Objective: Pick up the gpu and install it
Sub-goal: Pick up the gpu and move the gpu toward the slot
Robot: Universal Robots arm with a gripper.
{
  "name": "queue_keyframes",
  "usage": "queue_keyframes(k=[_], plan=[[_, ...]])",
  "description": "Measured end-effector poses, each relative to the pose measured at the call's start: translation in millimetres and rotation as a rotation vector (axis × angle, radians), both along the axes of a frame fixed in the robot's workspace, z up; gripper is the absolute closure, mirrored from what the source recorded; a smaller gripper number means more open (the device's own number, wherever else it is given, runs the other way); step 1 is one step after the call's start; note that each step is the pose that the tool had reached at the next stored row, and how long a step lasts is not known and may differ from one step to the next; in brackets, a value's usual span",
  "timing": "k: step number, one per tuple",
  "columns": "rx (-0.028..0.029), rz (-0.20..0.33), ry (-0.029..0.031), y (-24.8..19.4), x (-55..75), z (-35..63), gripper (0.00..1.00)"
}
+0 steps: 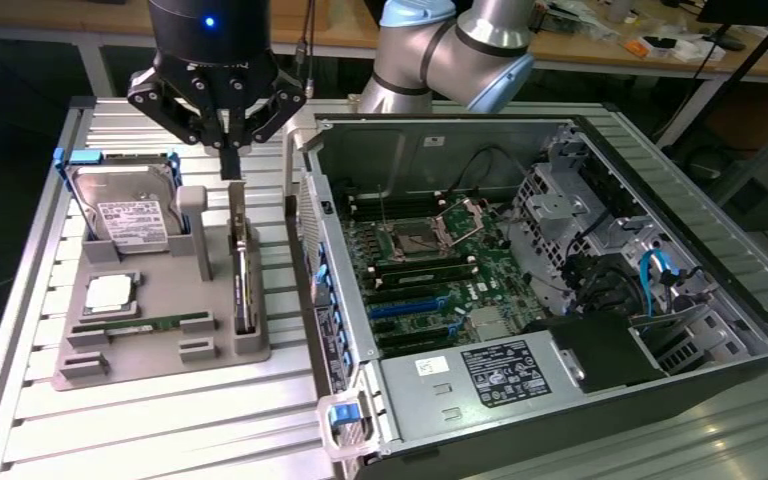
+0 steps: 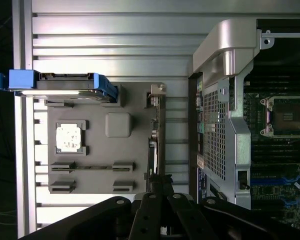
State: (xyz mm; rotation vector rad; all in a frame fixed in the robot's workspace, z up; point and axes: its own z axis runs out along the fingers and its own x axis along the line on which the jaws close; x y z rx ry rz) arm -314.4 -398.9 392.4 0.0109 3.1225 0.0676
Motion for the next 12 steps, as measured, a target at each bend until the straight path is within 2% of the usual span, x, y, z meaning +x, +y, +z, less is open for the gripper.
queue_keyframes(k=[9,10,11,12], plan=[[0.0000,0.000,0.0000,0.0,0.0,0.0,0.89],[0.0000,0.000,0.0001,-0.1,0.0,0.0,0.83],[0.0000,0.000,0.0001,-0.1,0.0,0.0,0.83],[0.0000,0.000,0.0001,-0.1,0.0,0.0,0.76]])
